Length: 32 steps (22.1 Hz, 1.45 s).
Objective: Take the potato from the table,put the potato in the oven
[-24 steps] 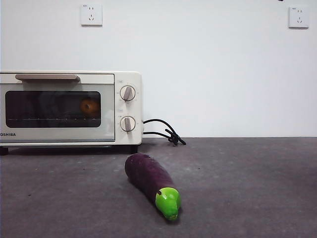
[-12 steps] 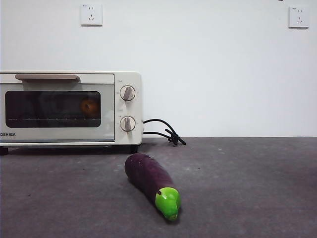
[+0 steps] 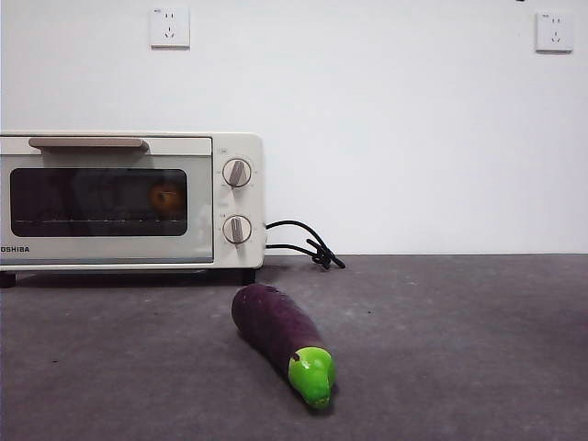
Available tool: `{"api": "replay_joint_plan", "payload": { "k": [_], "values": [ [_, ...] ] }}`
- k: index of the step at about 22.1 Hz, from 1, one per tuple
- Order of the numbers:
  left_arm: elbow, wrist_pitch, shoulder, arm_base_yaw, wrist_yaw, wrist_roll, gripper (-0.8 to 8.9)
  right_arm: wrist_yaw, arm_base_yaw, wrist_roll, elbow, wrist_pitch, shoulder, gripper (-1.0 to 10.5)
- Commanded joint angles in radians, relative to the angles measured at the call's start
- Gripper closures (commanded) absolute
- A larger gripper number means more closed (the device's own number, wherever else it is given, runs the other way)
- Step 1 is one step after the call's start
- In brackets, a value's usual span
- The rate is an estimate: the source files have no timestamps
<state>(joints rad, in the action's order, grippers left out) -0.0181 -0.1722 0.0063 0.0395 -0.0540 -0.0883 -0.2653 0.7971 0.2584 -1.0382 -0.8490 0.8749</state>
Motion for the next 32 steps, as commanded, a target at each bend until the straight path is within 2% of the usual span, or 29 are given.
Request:
{"api": "replay_joint_plan", "payload": {
  "k": [1, 17, 19, 21, 22, 23, 24, 26, 27, 30, 32],
  "values": [
    [0.01, 0.001, -0.002, 0.004, -0.007, 0.025, 8.17, -0.004, 0.0, 0.011, 0.009, 0.003, -0.001, 9.1],
    [0.01, 0.008, -0.002, 0.004, -0.005, 0.026, 8.17, -0.004, 0.0, 0.01, 0.009, 0.003, -0.001, 9.1],
    [0.01, 0.008, -0.002, 0.004, -0.005, 0.026, 8.17, -0.01, 0.0, -0.048, 0.009, 0.002, -0.003, 9.1],
    [0.01, 0.008, -0.001, 0.004, -0.005, 0.026, 8.17, -0.104, -0.012, -0.134, 0.011, 0.036, -0.003, 9.1],
    [0.01, 0.008, -0.001, 0.004, -0.005, 0.026, 8.17, -0.152, -0.043, -0.183, 0.016, 0.097, -0.003, 9.1],
    [0.01, 0.008, -0.001, 0.004, -0.005, 0.026, 8.17, -0.148, -0.078, -0.227, 0.03, 0.177, -0.005, 9.1],
    [0.01, 0.008, 0.001, 0.004, -0.005, 0.026, 8.17, -0.101, -0.134, -0.241, 0.056, 0.279, -0.025, 9.1],
    [0.01, 0.008, 0.003, 0.004, -0.005, 0.026, 8.17, 0.037, -0.248, -0.234, 0.133, 0.428, -0.087, 9.1],
    [0.01, 0.008, 0.005, 0.004, -0.005, 0.026, 8.17, 0.065, -0.301, -0.24, 0.183, 0.488, -0.124, 9.1],
    [0.01, 0.008, 0.01, 0.004, -0.005, 0.026, 8.17, 0.061, -0.491, -0.235, 0.375, 0.709, -0.24, 9.1],
    [0.01, 0.008, 0.01, 0.004, -0.005, 0.026, 8.17, 0.061, -0.599, -0.237, 0.48, 0.8, -0.306, 9.1]
  ]
}}
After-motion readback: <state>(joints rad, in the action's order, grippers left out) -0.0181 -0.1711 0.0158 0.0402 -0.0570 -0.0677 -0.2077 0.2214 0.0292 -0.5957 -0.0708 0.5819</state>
